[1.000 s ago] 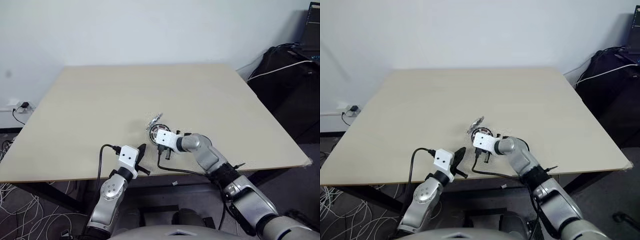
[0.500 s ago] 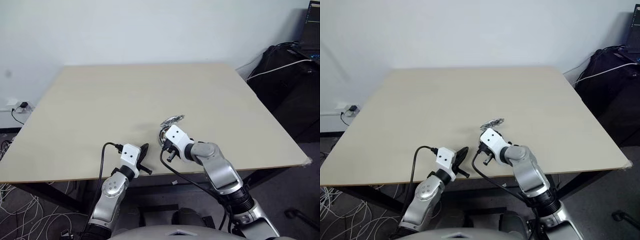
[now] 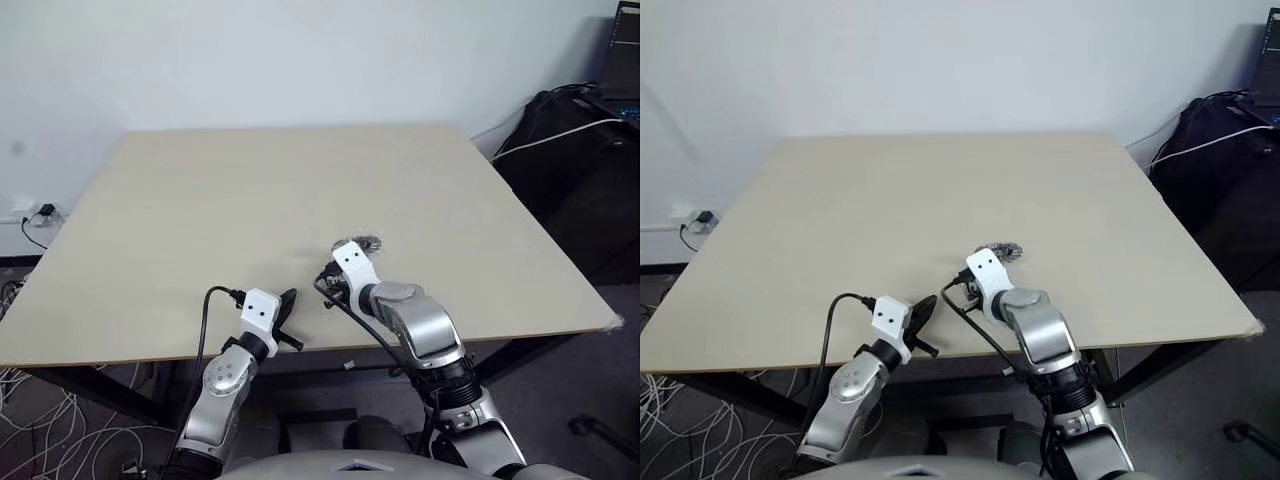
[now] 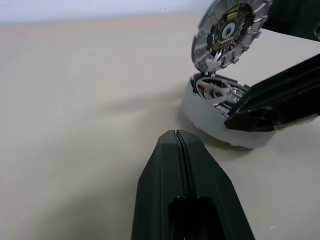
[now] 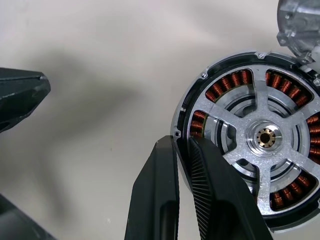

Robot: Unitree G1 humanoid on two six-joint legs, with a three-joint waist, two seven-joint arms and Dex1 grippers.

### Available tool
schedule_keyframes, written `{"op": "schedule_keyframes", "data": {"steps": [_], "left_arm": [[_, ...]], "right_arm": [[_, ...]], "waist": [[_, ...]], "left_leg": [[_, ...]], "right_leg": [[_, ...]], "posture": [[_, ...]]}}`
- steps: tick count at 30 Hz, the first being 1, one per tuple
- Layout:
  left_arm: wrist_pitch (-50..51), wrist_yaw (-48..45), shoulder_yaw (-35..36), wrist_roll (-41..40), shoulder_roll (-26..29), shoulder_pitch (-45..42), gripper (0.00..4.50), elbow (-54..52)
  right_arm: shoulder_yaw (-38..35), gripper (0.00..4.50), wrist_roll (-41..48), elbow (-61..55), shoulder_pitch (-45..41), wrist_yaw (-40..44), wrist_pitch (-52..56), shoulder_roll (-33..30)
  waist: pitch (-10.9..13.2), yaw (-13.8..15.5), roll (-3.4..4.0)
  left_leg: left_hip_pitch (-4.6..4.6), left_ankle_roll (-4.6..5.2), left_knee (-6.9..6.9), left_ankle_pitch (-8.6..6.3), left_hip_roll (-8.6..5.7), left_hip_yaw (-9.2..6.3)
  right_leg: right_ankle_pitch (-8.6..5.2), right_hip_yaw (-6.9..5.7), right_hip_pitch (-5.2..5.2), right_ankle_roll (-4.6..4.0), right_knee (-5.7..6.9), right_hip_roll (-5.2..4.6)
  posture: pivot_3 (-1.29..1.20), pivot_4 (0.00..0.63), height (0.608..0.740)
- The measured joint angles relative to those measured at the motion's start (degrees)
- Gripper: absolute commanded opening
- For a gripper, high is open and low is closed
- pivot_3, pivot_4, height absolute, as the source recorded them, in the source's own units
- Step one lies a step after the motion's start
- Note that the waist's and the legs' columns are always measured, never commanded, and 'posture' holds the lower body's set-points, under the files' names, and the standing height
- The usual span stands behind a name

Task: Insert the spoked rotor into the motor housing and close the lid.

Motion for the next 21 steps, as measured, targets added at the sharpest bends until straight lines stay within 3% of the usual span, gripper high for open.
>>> {"op": "schedule_keyframes", "data": {"steps": [16, 21], "left_arm": [[0.74, -0.08, 0.01, -0.60, 0.15, 0.51, 0.00, 0.00], [0.80, -0.05, -0.03, -0.60, 0.18, 0.44, 0.00, 0.00]], "right_arm": [[-2.09, 0.11, 6.88, 1.76, -2.29, -6.11, 3.80, 3.97], [-2.59, 1.72, 7.86, 4.38, -3.23, -7.72, 0.45, 5.32]], "waist": [[0.00, -0.12, 0.00], [0.00, -0.17, 0.00]], "left_leg": [[0.17, 0.25, 0.02, 0.16, 0.07, 0.05], [0.43, 0.24, 0.02, 0.16, 0.09, 0.04]], "right_leg": [[0.02, 0.02, 0.17, 0.06, 0.02, 0.49], [0.02, 0.01, 0.46, 0.07, -0.01, 0.50]], "posture": [[0.00, 0.000, 0.740], [0.00, 0.000, 0.740]]}}
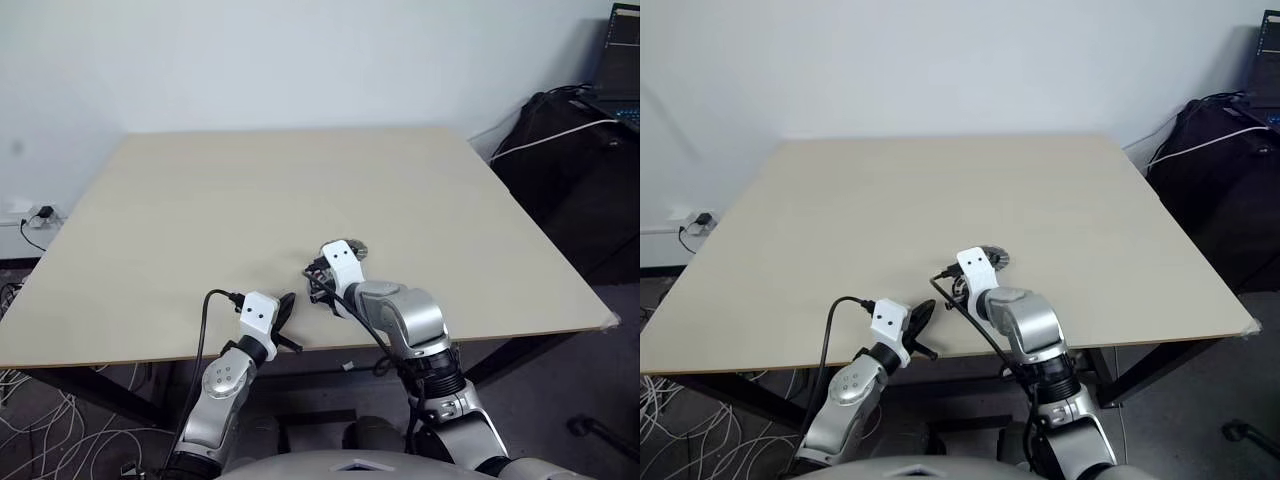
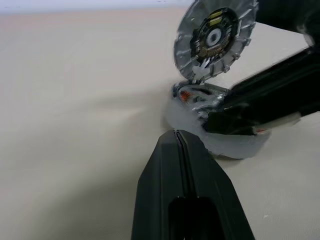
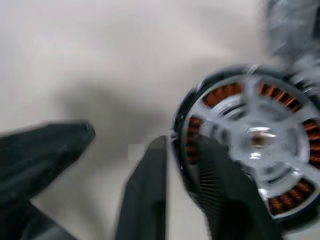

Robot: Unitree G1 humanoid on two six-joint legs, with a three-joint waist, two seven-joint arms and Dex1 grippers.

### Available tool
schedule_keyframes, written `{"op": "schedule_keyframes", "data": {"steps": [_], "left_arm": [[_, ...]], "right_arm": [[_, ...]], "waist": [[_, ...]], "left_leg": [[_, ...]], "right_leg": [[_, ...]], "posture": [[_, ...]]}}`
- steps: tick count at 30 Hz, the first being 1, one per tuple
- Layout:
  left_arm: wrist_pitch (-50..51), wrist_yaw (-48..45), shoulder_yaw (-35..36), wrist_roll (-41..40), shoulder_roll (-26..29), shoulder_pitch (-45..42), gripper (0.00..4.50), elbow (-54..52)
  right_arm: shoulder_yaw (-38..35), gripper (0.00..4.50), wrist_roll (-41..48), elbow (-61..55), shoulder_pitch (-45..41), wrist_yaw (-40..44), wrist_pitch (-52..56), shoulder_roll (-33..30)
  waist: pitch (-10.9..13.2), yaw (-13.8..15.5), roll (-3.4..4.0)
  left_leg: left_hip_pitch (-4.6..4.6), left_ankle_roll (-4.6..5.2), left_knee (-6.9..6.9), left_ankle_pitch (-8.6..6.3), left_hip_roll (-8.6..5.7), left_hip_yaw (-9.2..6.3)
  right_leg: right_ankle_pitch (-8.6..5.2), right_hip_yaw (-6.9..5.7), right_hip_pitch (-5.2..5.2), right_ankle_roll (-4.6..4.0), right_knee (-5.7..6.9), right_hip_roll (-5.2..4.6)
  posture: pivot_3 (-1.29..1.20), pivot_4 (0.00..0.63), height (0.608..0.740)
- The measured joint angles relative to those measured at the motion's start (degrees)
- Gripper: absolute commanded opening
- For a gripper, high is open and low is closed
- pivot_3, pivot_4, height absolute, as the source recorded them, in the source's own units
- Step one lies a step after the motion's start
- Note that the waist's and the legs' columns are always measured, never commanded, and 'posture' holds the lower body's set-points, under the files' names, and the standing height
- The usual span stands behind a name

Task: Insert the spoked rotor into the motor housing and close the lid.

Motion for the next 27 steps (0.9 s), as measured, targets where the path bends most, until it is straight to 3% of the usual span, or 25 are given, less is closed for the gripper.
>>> {"op": "schedule_keyframes", "data": {"steps": [4, 7, 10, 16, 27], "left_arm": [[0.03, 0.02, 0.03, 0.00, 0.07, 0.01, 0.00, 0.00], [0.04, 0.07, 0.22, 0.01, 0.15, 0.04, 0.00, 0.00], [0.07, 0.03, 0.28, 0.02, 0.15, 0.03, 0.00, 0.00], [0.14, -0.04, 0.19, 0.00, 0.12, -0.29, 0.00, 0.00], [0.69, -0.21, 0.14, -0.04, 0.10, -0.98, 0.00, 0.01]], "right_arm": [[-0.47, 2.93, 1.96, 0.37, -0.41, -0.25, -0.82, 1.04], [1.53, 2.93, 3.14, -0.99, -0.39, 1.47, -1.11, -1.09], [9.42, 2.93, 3.18, -5.28, -0.39, 6.41, -5.75, -9.14], [24.07, 2.93, -4.41, -8.07, -0.82, 18.01, -29.94, -29.48], [26.60, 2.93, -12.27, 1.29, -5.00, 28.50, -50.77, -35.37]], "waist": [[0.00, -0.02, 0.00], [0.00, 0.00, 0.00], [0.00, 0.04, -0.01], [0.08, 0.13, -0.12], [0.21, 0.40, -0.34]], "left_leg": [[0.14, -0.19, 0.01, -0.11, 0.00, -0.01], [0.13, -0.21, 0.02, -0.12, 0.00, -0.02], [0.12, -0.12, 0.01, -0.08, -0.02, -0.02], [0.13, -0.08, 0.06, -0.08, -0.05, -0.04], [0.14, 0.01, 0.10, -0.03, 0.01, -0.04]], "right_leg": [[0.00, -0.01, 0.15, 0.01, -0.02, -0.04], [0.00, -0.01, 0.15, 0.01, -0.03, -0.06], [0.00, -0.02, 0.16, 0.02, -0.10, -0.12], [-0.12, -0.10, 0.20, 0.19, -0.12, -0.11], [-0.03, -0.08, 0.24, 0.05, -0.13, -0.13]], "posture": [[0.00, 0.000, 0.740], [0.00, 0.000, 0.740], [0.00, 0.000, 0.740], [0.00, 0.000, 0.740], [0.00, 0.000, 0.740]]}}
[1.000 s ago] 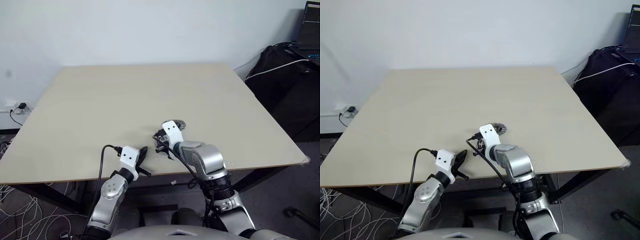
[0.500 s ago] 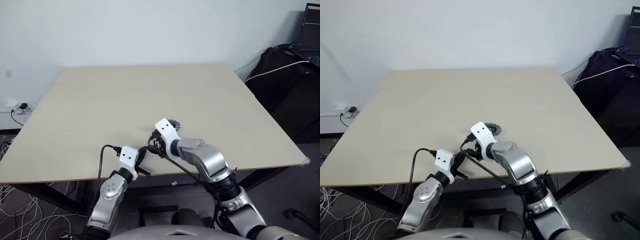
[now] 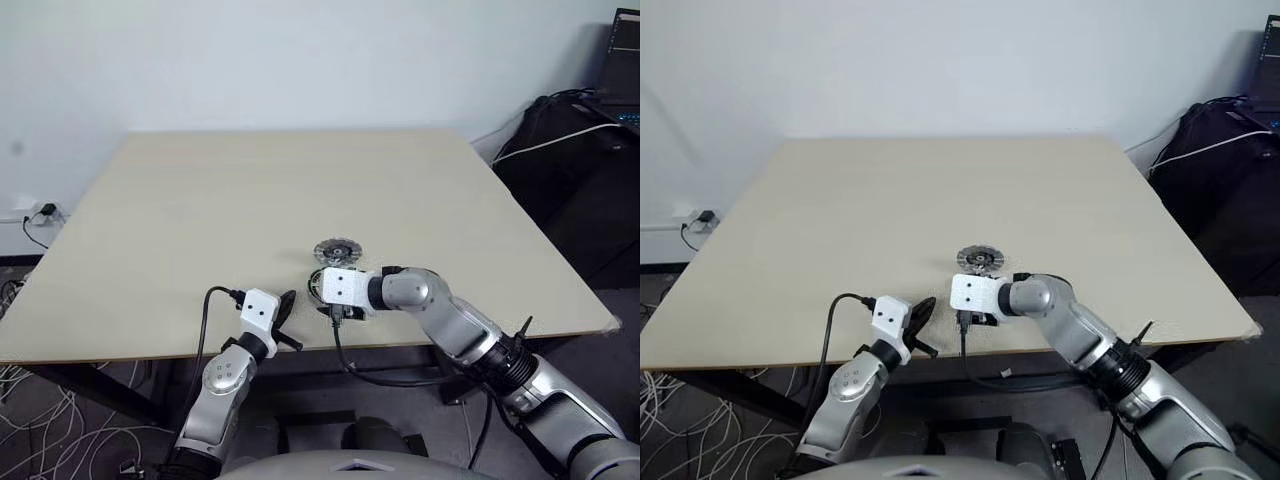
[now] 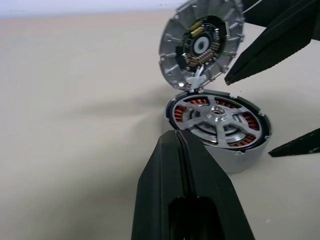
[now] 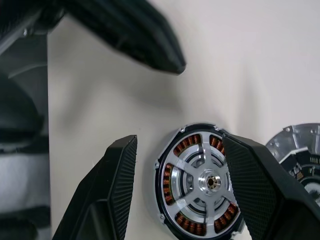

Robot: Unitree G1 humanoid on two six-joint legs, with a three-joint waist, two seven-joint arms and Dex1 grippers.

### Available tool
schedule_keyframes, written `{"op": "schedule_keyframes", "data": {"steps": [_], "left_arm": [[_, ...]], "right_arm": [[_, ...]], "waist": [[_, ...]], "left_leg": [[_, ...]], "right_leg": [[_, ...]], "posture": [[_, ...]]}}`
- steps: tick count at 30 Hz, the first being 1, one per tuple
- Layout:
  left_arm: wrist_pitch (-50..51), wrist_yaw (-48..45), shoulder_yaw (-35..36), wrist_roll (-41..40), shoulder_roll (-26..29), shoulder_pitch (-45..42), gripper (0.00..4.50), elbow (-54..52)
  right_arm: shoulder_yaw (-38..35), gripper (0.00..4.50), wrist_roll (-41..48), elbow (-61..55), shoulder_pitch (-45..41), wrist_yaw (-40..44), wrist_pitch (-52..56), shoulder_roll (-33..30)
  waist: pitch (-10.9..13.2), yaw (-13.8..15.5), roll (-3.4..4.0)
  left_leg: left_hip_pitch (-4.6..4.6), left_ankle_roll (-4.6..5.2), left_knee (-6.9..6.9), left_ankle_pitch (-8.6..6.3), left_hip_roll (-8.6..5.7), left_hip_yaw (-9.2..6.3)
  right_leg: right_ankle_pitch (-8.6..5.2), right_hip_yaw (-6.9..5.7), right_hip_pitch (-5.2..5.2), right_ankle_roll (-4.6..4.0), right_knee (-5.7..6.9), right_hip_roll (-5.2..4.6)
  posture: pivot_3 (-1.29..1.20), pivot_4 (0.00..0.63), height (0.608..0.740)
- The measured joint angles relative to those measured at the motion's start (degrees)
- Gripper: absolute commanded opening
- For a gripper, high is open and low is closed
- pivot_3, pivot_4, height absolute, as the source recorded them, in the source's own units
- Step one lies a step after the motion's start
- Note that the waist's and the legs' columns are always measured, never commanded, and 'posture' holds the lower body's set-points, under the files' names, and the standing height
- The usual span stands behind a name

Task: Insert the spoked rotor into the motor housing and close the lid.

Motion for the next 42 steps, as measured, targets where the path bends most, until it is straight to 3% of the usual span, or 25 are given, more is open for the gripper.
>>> {"op": "schedule_keyframes", "data": {"steps": [13, 25, 40, 42], "left_arm": [[0.04, 0.17, -0.08, 0.01, -0.02, 0.19, 0.00, 0.00], [0.04, 0.24, 0.23, -0.44, -0.19, 0.24, 0.00, 0.00], [-0.03, 0.29, 0.35, -0.44, -0.30, 0.69, 0.00, 0.00], [-0.05, 0.29, 0.35, -0.43, -0.30, 0.71, 0.00, 0.00]], "right_arm": [[0.49, 2.93, -10.03, 10.12, -3.34, 6.67, -14.67, -2.23], [1.68, 2.93, -19.69, 19.85, -6.10, 5.38, -26.19, -1.17], [1.72, 2.93, -23.10, 24.10, -7.46, 7.22, -32.31, -0.49], [1.90, 2.54, -23.34, 24.32, -7.46, 7.93, -32.63, -0.47]], "waist": [[0.01, 0.03, -0.02], [0.01, 0.06, -0.01], [0.00, 0.02, 0.00], [0.00, 0.00, 0.01]], "left_leg": [[0.01, -0.05, 0.00, -0.03, 0.01, -0.01], [0.02, 0.00, 0.01, 0.01, 0.00, 0.00], [0.06, 0.00, 0.02, 0.01, 0.00, 0.00], [0.07, 0.00, 0.03, 0.01, 0.00, 0.00]], "right_leg": [[0.01, 0.00, 0.00, -0.01, 0.02, -0.21], [0.01, 0.00, 0.02, -0.02, 0.02, -0.21], [0.02, 0.02, 0.07, -0.02, 0.05, -0.21], [0.02, 0.02, 0.07, -0.02, 0.06, -0.22]], "posture": [[0.00, 0.000, 0.740], [0.00, 0.000, 0.740], [0.00, 0.000, 0.740], [0.00, 0.000, 0.740]]}}
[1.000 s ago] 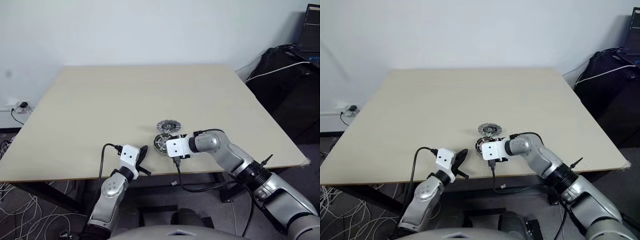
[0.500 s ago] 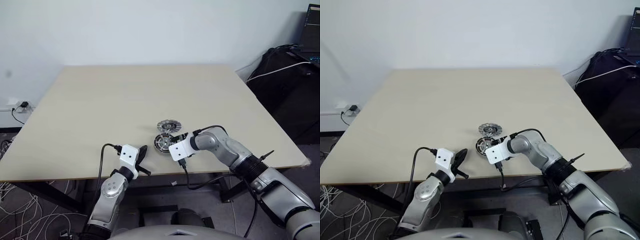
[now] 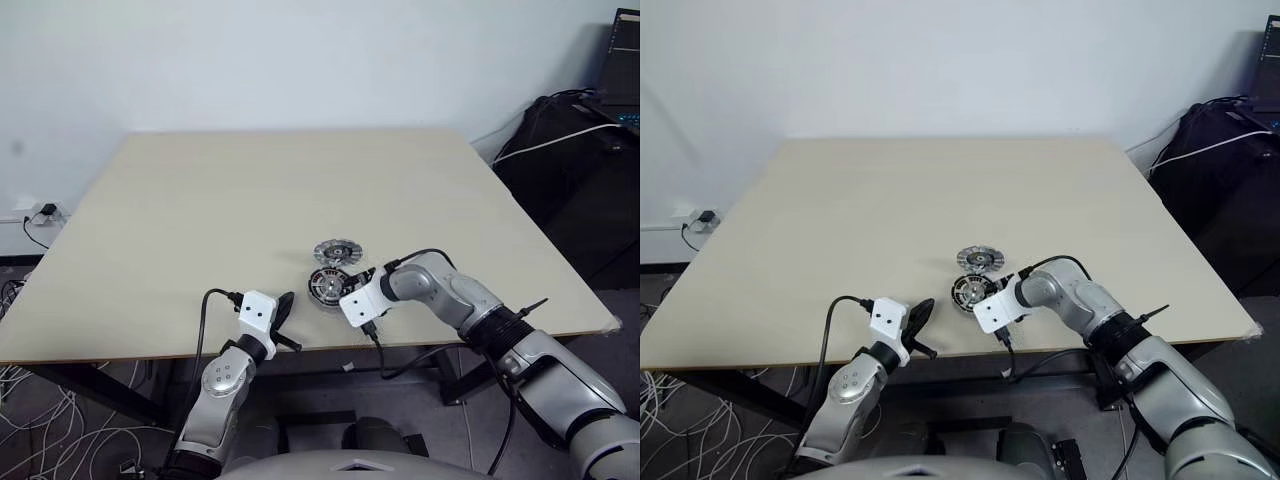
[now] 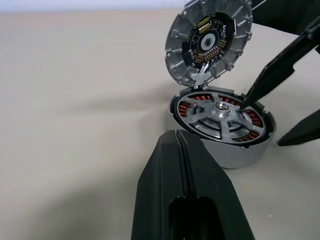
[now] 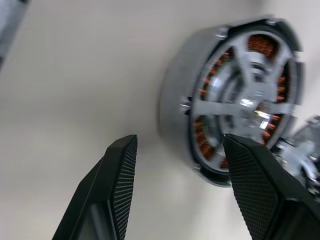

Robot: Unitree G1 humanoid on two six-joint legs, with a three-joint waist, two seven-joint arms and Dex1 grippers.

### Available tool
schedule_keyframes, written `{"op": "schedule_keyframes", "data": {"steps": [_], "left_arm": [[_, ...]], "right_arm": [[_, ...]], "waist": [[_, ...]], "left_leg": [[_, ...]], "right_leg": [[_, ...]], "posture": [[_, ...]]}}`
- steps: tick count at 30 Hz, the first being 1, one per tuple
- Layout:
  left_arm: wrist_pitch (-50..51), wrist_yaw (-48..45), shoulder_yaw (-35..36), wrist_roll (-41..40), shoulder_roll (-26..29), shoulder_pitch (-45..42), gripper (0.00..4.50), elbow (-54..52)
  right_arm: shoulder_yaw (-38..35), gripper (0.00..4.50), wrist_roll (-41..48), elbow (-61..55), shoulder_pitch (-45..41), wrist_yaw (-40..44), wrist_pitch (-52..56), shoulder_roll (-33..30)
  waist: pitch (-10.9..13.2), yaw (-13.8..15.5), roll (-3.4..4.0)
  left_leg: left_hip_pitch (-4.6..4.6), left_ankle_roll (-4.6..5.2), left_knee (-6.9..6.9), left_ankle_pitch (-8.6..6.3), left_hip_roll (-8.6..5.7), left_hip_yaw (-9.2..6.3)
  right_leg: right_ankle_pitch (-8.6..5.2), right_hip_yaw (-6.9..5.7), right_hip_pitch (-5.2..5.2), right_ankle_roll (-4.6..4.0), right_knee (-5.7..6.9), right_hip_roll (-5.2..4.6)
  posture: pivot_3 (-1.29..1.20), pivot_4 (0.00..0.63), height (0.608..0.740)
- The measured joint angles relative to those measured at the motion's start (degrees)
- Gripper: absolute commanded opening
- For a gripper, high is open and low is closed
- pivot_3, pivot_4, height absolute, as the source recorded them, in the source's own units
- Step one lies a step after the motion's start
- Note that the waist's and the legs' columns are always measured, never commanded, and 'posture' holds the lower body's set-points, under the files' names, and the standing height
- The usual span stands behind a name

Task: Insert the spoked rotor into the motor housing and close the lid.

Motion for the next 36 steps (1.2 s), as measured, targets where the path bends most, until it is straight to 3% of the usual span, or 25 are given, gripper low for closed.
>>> {"op": "schedule_keyframes", "data": {"steps": [5, 8, 13, 15, 23, 28, 36], "left_arm": [[-0.02, 0.00, -0.02, 0.01, 0.00, 0.02, 0.00, 0.00], [-0.02, 0.00, -0.02, 0.01, 0.00, 0.11, 0.00, 0.00], [-0.02, 0.04, 0.02, 0.01, 0.00, 0.44, 0.00, 0.00], [-0.03, 0.06, 0.01, 0.00, -0.02, 0.43, 0.00, 0.00], [-0.02, 0.07, 0.03, -0.01, -0.21, 0.46, 0.00, 0.00], [-0.02, 0.04, 0.04, -0.03, -0.25, 0.46, 0.00, 0.00], [0.02, 0.00, 0.10, -0.24, -0.76, 0.39, 0.00, 0.00]], "right_arm": [[-0.06, 2.54, -0.54, 0.12, -0.15, 0.36, -0.22, 0.31], [-0.24, 1.95, -0.65, 0.30, -0.23, 0.37, -0.26, 0.48], [-0.58, 0.43, -0.84, 0.39, -1.00, 0.82, -0.78, 0.74], [-0.36, 0.13, -0.94, 0.69, -0.76, 1.41, -0.97, 1.22], [-1.23, 0.10, -0.76, 0.41, 0.03, 1.33, -0.10, 1.47], [-4.59, 0.10, 0.69, -2.90, 3.71, 0.86, 6.34, 3.08], [-11.11, 0.10, 5.34, -18.79, 10.12, 4.32, 31.30, 6.55]], "waist": [[-0.01, -0.03, 0.01], [-0.02, -0.05, 0.03], [-0.08, -0.05, -0.03], [-0.10, -0.15, -0.06], [-0.10, -0.14, -0.06], [-0.09, -0.17, -0.06], [-0.09, 0.61, -0.05]], "left_leg": [[0.05, -0.04, 0.00, -0.02, 0.01, 0.00], [0.07, -0.05, 0.00, -0.03, 0.01, 0.00], [0.10, -0.07, 0.00, -0.04, 0.02, 0.00], [0.12, -0.12, 0.00, -0.06, 0.05, 0.00], [0.19, -0.18, 0.00, -0.04, 0.10, 0.00], [0.16, -0.20, 0.00, -0.05, 0.10, 0.02], [-0.09, -0.27, 0.00, -0.09, 0.06, -0.01]], "right_leg": [[0.00, 0.01, 0.03, 0.00, 0.02, 0.01], [0.00, 0.02, 0.05, 0.00, 0.03, 0.01], [0.00, 0.02, 0.08, -0.01, 0.02, 0.01], [0.03, 0.03, 0.10, -0.04, 0.02, 0.02], [0.07, 0.07, 0.11, -0.10, 0.07, 0.09], [0.07, 0.12, 0.06, -0.11, 0.07, 0.08], [0.08, 0.08, -0.14, -0.12, 0.01, -0.10]], "posture": [[0.00, 0.000, 0.740], [0.00, 0.000, 0.740], [0.00, 0.000, 0.740], [0.00, 0.000, 0.740], [0.00, 0.000, 0.740], [0.00, 0.000, 0.740], [0.00, 0.000, 0.740]]}}
